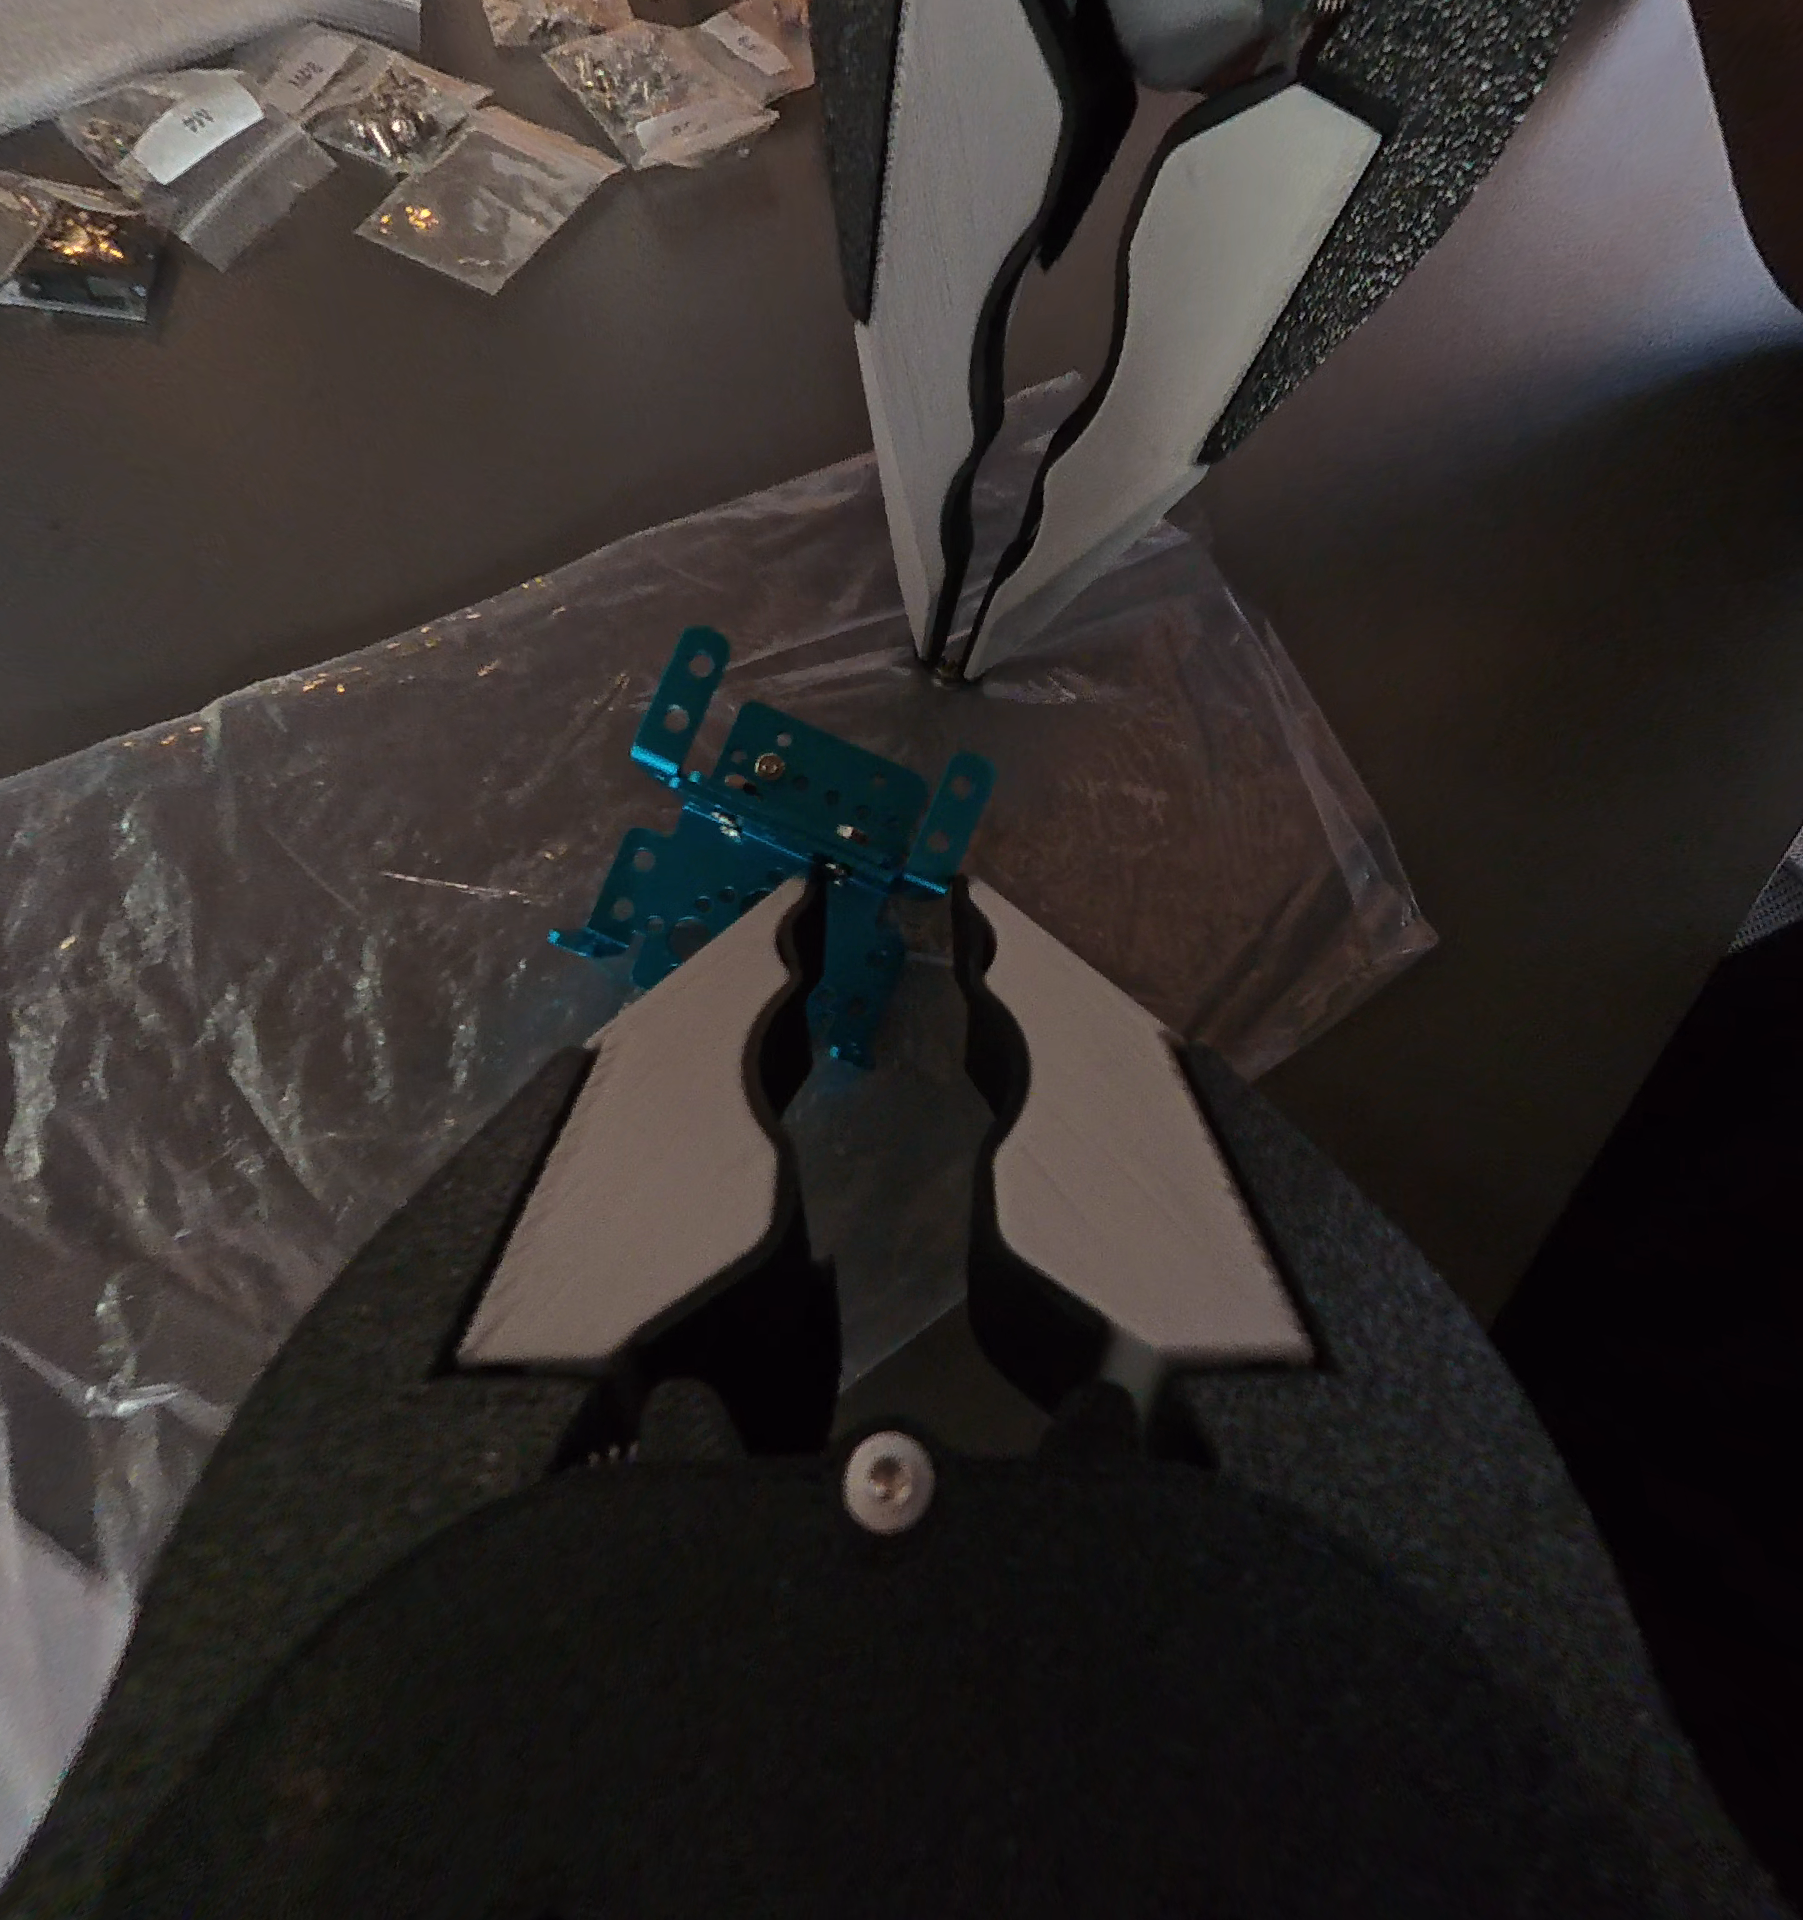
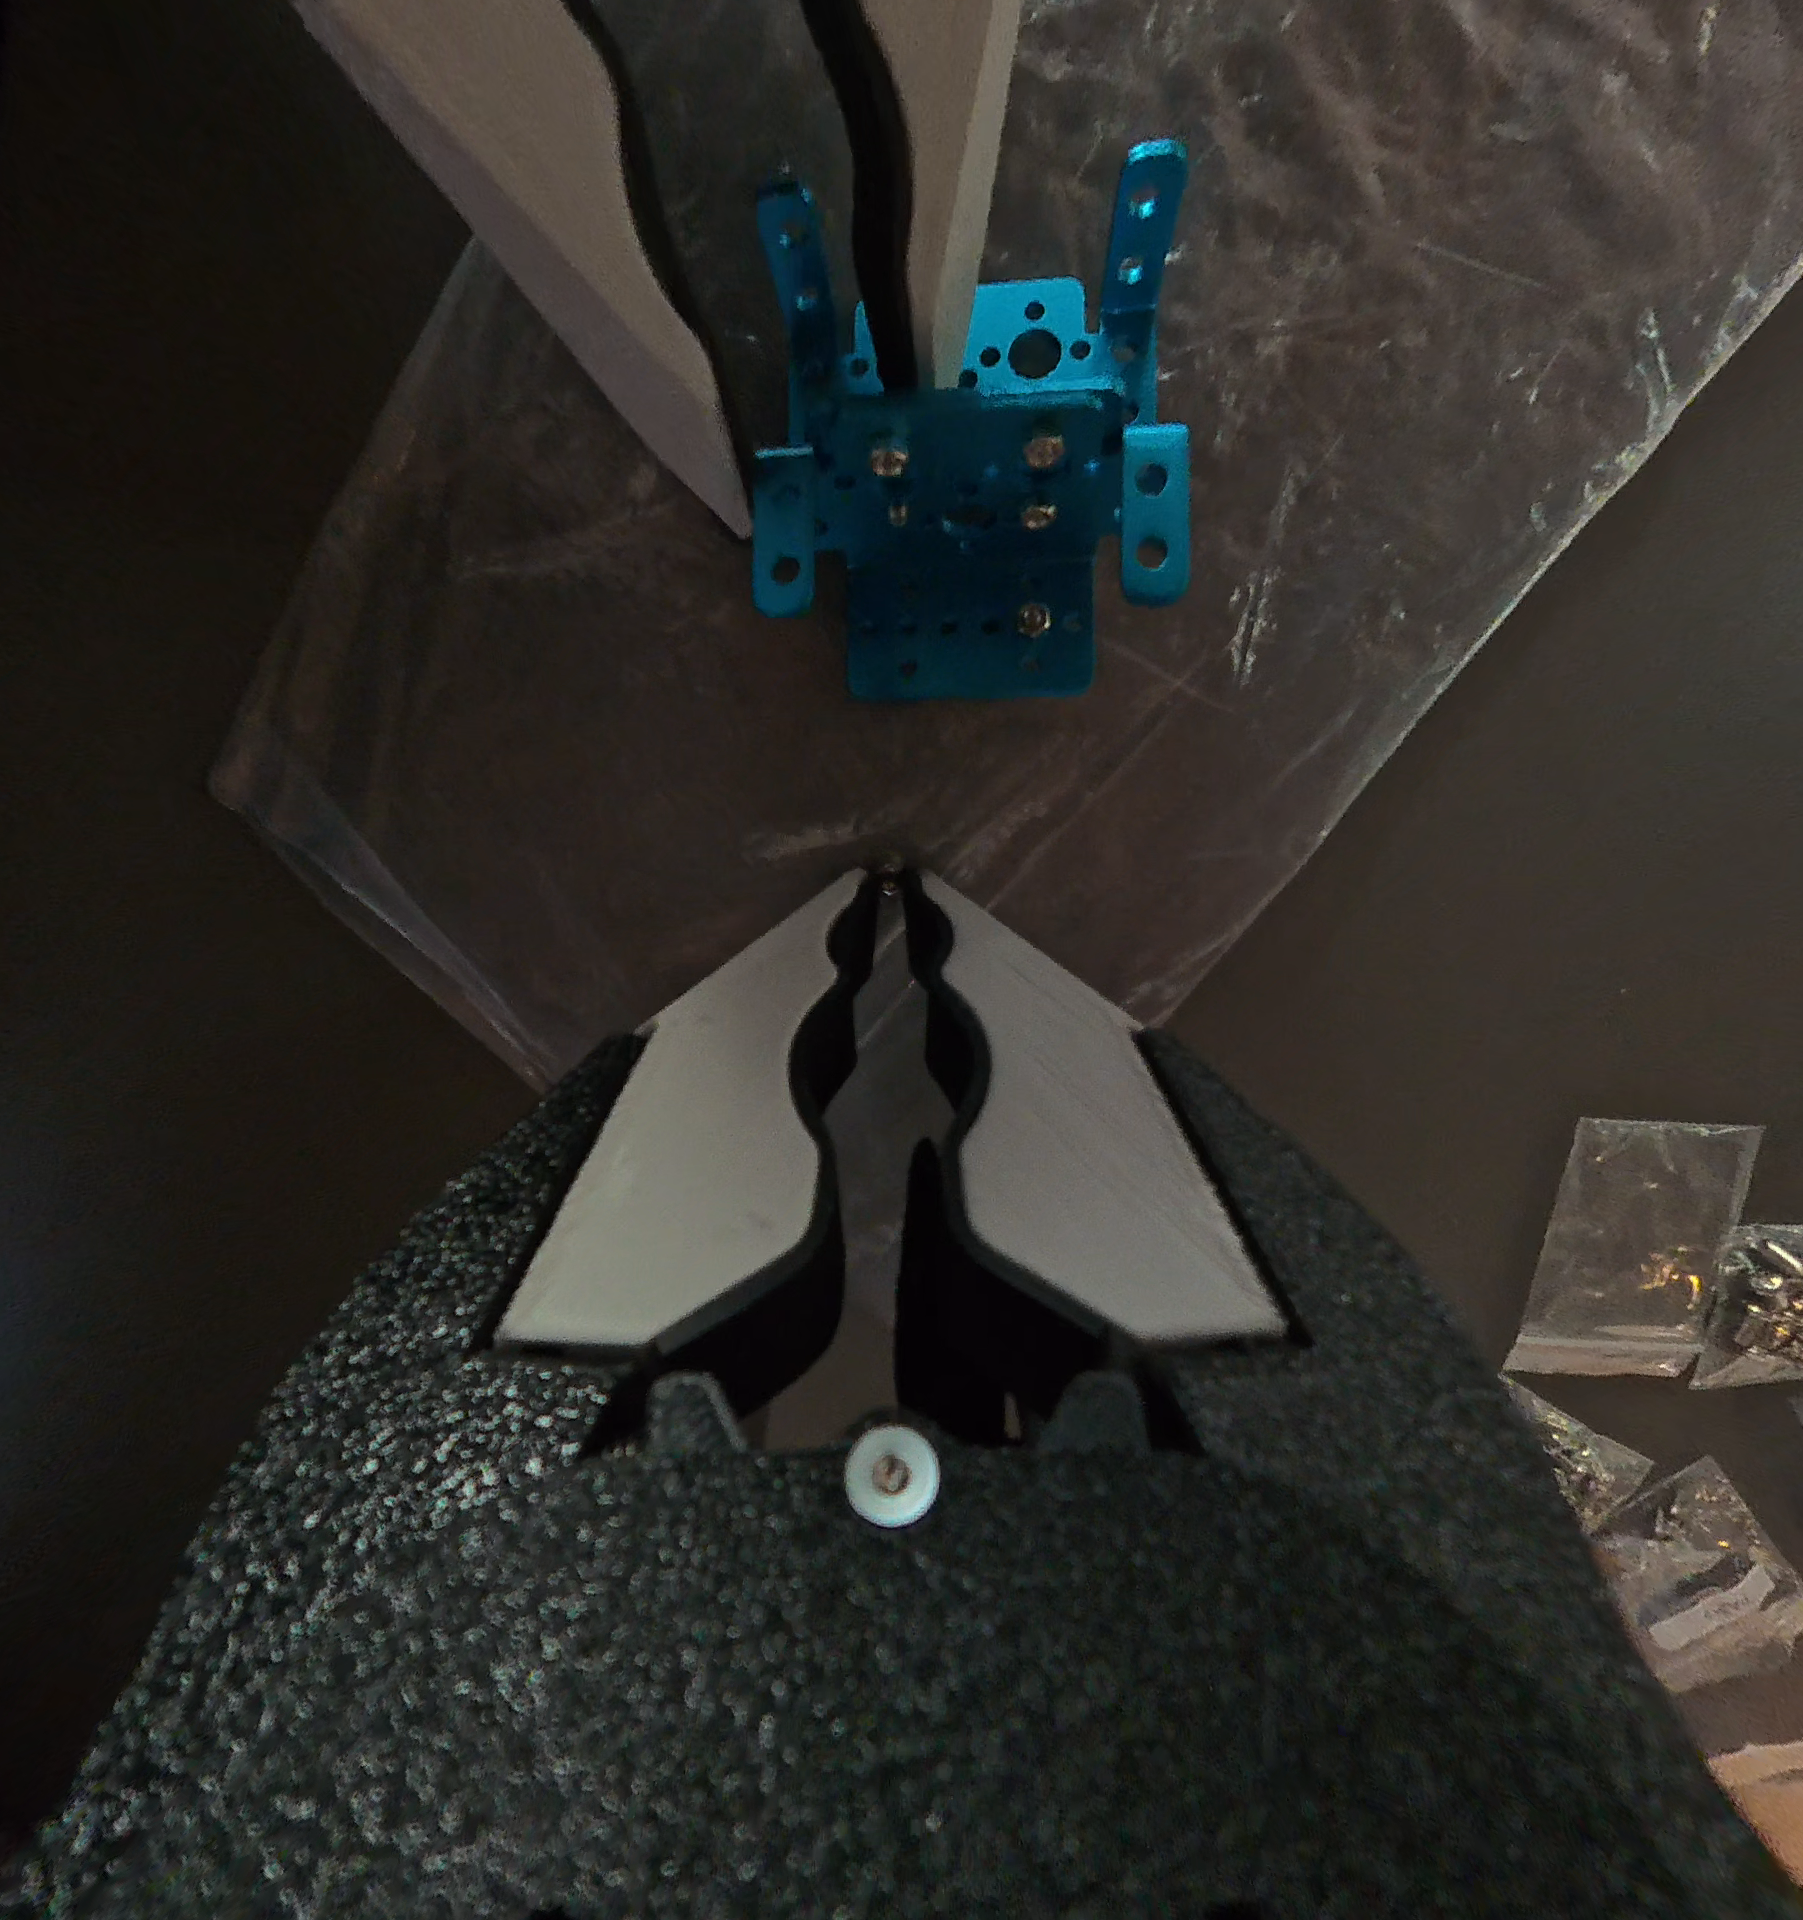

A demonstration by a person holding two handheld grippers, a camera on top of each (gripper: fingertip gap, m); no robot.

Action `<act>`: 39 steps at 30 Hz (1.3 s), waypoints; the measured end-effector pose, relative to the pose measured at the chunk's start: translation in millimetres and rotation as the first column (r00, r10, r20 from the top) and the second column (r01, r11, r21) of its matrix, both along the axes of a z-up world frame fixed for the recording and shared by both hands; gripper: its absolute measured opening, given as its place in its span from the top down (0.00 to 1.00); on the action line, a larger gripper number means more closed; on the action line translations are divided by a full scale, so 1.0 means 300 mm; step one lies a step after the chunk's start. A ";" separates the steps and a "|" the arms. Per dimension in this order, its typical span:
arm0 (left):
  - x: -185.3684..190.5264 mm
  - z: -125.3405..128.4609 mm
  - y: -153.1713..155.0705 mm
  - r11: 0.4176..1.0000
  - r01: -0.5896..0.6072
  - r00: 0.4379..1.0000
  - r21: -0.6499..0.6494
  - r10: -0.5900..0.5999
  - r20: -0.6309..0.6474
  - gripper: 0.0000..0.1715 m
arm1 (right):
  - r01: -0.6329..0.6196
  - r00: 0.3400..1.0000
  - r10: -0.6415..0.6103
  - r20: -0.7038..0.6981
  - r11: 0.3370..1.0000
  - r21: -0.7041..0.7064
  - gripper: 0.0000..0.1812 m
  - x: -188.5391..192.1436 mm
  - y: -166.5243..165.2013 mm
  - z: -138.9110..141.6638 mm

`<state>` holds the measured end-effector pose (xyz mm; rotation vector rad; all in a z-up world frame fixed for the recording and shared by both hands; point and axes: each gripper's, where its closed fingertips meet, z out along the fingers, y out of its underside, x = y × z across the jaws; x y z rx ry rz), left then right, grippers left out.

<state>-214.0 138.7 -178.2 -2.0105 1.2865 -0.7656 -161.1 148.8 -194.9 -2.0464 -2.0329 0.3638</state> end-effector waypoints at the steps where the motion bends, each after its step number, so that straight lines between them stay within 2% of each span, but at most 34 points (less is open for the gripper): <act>1: -0.002 0.000 0.000 1.000 -0.002 1.000 0.001 0.002 -0.001 0.86 | -0.003 1.000 0.003 -0.004 1.000 0.005 0.97 -0.002 0.000 0.000; 3: -0.007 -0.002 -0.001 1.000 -0.003 1.000 0.004 0.003 -0.006 0.86 | -0.009 1.000 0.010 -0.025 1.000 0.018 0.98 -0.004 0.004 0.004; 6: -0.010 -0.001 -0.007 1.000 -0.002 1.000 -0.007 0.002 -0.001 0.85 | 0.003 0.990 -0.003 -0.142 1.000 -0.003 0.98 -0.032 0.008 0.041; 10: -0.007 0.000 -0.013 1.000 0.003 1.000 -0.019 -0.003 0.003 0.84 | 0.015 0.941 -0.023 -0.337 1.000 -0.027 0.98 -0.092 0.024 0.088; 13: -0.009 0.000 -0.016 1.000 0.005 1.000 -0.021 -0.005 -0.003 0.84 | 0.004 0.907 -0.027 -0.420 0.998 -0.055 0.97 -0.137 0.016 0.095; 30: 0.009 0.002 -0.033 0.999 0.039 0.999 -0.015 -0.039 -0.001 0.80 | -0.042 0.888 0.029 -0.459 0.999 -0.018 0.98 -0.192 -0.005 0.063; 39: 0.004 -0.003 -0.009 1.000 0.004 1.000 0.008 -0.004 -0.002 0.88 | -0.078 0.869 0.100 -0.484 0.995 0.065 0.96 -0.191 -0.003 0.061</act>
